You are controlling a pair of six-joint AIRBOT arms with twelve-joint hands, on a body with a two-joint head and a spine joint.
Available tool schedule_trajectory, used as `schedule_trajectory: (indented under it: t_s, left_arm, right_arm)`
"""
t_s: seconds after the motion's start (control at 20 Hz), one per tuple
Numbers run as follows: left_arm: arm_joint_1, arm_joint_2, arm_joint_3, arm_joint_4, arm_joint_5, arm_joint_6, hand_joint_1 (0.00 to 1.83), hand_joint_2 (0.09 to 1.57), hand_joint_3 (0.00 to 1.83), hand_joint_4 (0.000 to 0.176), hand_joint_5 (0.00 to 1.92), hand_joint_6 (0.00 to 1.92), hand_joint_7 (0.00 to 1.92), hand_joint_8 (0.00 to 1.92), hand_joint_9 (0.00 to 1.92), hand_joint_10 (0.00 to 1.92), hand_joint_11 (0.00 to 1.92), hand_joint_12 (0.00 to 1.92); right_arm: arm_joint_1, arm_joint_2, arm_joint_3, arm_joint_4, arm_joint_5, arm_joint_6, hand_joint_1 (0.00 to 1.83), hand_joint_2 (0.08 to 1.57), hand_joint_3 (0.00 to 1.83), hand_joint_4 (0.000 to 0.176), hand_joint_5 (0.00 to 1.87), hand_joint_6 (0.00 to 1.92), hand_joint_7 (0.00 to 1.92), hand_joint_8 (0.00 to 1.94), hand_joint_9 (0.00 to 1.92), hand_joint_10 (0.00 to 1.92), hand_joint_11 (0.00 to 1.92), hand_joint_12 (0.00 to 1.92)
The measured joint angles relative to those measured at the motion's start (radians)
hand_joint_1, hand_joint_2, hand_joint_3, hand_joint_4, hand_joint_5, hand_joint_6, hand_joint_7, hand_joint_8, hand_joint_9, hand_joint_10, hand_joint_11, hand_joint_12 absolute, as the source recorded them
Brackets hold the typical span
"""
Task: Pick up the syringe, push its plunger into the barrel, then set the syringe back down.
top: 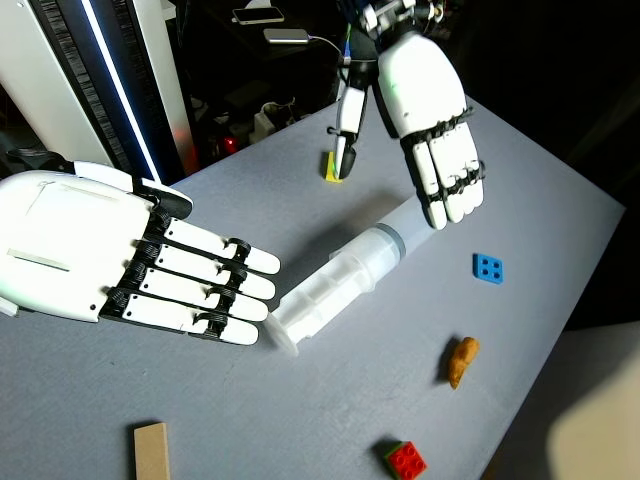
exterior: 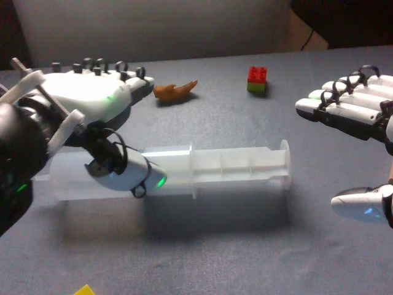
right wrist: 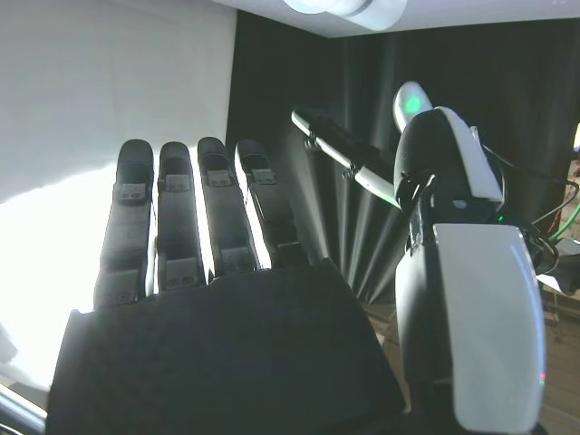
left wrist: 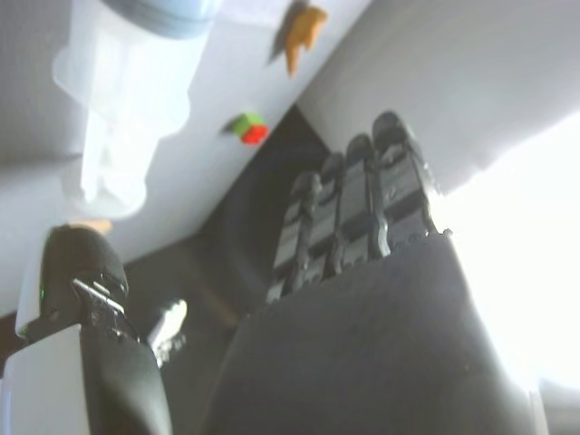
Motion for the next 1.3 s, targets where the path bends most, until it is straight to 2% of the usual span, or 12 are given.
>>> schedule_trajectory:
  t_s: [0.3, 0.4, 0.55, 0.6, 0.8, 1.15, 1.3]
  left_arm:
    - [0.039, -0.090, 0.053, 0.013, -0.009, -0.002, 0.79, 1.06, 0.00, 0.000, 0.00, 0.00, 0.00, 0.00, 0.00, 0.00, 0.00, 0.01]
    - [0.074, -0.114, 0.070, 0.015, -0.008, -0.019, 0.78, 1.06, 0.00, 0.000, 0.00, 0.00, 0.00, 0.00, 0.00, 0.00, 0.00, 0.00]
    - [0.127, -0.126, 0.079, 0.084, 0.016, -0.158, 0.78, 1.06, 0.00, 0.000, 0.00, 0.00, 0.00, 0.00, 0.00, 0.00, 0.00, 0.00]
    - [0.137, -0.132, 0.080, 0.088, 0.040, -0.170, 0.78, 1.06, 0.00, 0.000, 0.00, 0.00, 0.00, 0.00, 0.00, 0.00, 0.00, 0.00]
    - [0.161, -0.158, 0.084, 0.099, 0.151, -0.171, 0.76, 1.07, 0.00, 0.000, 0.00, 0.00, 0.00, 0.00, 0.00, 0.00, 0.00, 0.00]
    - [0.188, -0.231, 0.128, 0.152, 0.217, -0.172, 0.81, 1.06, 0.00, 0.000, 0.00, 0.00, 0.00, 0.00, 0.00, 0.00, 0.00, 0.00]
    - [0.204, -0.255, 0.145, 0.166, 0.243, -0.172, 0.76, 1.08, 0.00, 0.000, 0.00, 0.00, 0.00, 0.00, 0.00, 0.00, 0.00, 0.00]
  right_arm:
    - [0.000, 0.000, 0.000, 0.000, 0.000, 0.000, 0.31, 1.13, 0.00, 0.000, 0.04, 0.00, 0.05, 0.00, 0.03, 0.00, 0.00, 0.12]
    - [0.000, 0.000, 0.000, 0.000, 0.000, 0.000, 0.31, 1.13, 0.00, 0.000, 0.04, 0.00, 0.05, 0.00, 0.04, 0.00, 0.00, 0.13]
    - [0.000, 0.000, 0.000, 0.000, 0.001, 0.000, 0.30, 1.12, 0.00, 0.000, 0.04, 0.00, 0.06, 0.00, 0.04, 0.00, 0.00, 0.17]
    - [0.000, 0.000, 0.000, 0.000, 0.000, 0.000, 0.30, 1.13, 0.00, 0.000, 0.04, 0.00, 0.06, 0.00, 0.04, 0.00, 0.00, 0.18]
    - [0.000, 0.000, 0.000, 0.000, 0.000, 0.000, 0.29, 1.13, 0.00, 0.000, 0.03, 0.00, 0.05, 0.00, 0.04, 0.00, 0.00, 0.17]
    - [0.000, 0.000, 0.000, 0.000, 0.000, 0.000, 0.27, 1.14, 0.00, 0.000, 0.02, 0.00, 0.04, 0.00, 0.02, 0.00, 0.00, 0.12]
    - [-0.002, 0.000, 0.000, 0.000, 0.000, 0.000, 0.31, 1.13, 0.00, 0.000, 0.04, 0.01, 0.05, 0.00, 0.04, 0.00, 0.00, 0.16]
